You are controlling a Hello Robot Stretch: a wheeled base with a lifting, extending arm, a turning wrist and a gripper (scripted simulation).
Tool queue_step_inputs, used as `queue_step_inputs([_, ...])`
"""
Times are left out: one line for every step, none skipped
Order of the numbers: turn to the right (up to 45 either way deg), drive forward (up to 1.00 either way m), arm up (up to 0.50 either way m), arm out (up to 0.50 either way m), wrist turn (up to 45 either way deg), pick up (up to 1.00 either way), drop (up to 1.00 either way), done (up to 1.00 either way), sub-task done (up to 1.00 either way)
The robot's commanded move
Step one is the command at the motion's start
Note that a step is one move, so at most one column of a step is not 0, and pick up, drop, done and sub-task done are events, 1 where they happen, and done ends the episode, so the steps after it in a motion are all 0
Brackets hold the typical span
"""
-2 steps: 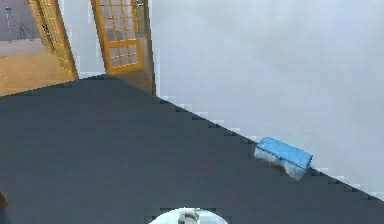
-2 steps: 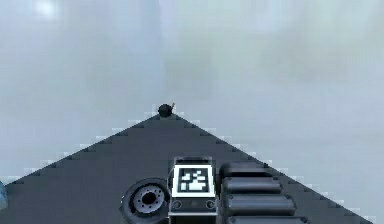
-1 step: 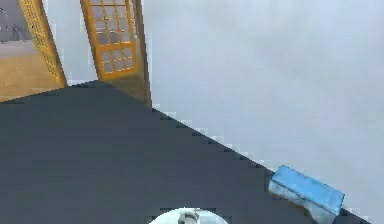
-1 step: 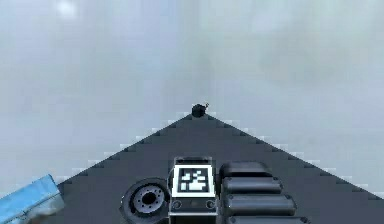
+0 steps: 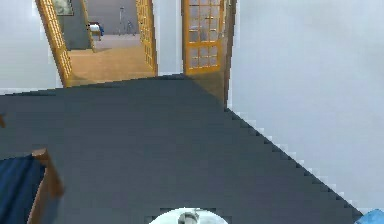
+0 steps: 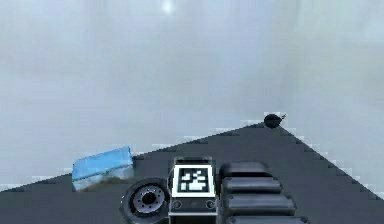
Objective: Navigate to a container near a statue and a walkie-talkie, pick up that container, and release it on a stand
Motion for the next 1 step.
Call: queue_step_inputs([0.0,1.00,0.00,0.00,0.0,0.00,0.00,0.00,0.00])
